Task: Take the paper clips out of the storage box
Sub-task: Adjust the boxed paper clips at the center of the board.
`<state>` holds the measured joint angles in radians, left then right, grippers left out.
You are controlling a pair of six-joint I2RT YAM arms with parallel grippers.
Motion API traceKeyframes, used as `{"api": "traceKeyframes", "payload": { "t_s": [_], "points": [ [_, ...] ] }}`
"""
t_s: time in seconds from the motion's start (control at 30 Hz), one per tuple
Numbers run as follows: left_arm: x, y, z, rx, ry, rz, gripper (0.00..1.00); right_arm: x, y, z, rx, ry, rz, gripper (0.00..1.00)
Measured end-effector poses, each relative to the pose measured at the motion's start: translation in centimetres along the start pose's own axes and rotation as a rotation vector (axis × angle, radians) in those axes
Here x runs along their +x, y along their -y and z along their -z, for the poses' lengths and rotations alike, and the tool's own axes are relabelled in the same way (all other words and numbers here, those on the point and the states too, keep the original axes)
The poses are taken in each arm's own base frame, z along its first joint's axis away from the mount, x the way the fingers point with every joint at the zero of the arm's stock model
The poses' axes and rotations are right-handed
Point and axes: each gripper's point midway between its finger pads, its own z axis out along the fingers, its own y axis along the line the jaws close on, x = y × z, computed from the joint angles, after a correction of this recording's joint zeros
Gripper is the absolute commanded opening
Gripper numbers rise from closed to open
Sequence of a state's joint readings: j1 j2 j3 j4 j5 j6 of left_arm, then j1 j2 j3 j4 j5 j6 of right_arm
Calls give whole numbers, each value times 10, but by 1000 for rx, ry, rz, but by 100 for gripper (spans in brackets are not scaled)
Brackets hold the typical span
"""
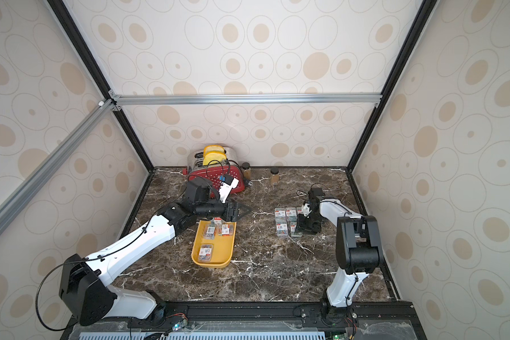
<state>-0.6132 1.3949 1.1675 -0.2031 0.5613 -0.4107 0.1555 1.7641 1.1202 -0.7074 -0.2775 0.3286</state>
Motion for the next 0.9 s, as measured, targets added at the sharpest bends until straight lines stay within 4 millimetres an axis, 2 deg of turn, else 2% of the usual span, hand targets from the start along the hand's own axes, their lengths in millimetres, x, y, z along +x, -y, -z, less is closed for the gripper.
{"api": "traceKeyframes", "payload": {
  "t_s": [0.2, 0.4, 0.5, 0.63, 0.77, 0.9],
  "points": [
    [0, 1, -1, 6, -3, 2, 64, -1, 2, 8, 17, 12, 3, 47],
    [-3, 3, 0, 12, 1, 0, 65, -26, 3, 38, 35, 103, 8, 48],
    [-5, 4, 0, 16, 6, -3, 65, -31, 9, 43, 69, 118, 3, 49],
    [-4, 4, 0, 15, 4, -2, 65, -28, 20, 36, 126, 87, -9, 49],
    [-4, 3, -1, 14, 1, 0, 67, -22, 33, 20, 175, 31, -23, 50],
    [-3, 2, -1, 9, -3, 3, 68, -19, 38, 8, 185, -4, -30, 49]
  ]
}}
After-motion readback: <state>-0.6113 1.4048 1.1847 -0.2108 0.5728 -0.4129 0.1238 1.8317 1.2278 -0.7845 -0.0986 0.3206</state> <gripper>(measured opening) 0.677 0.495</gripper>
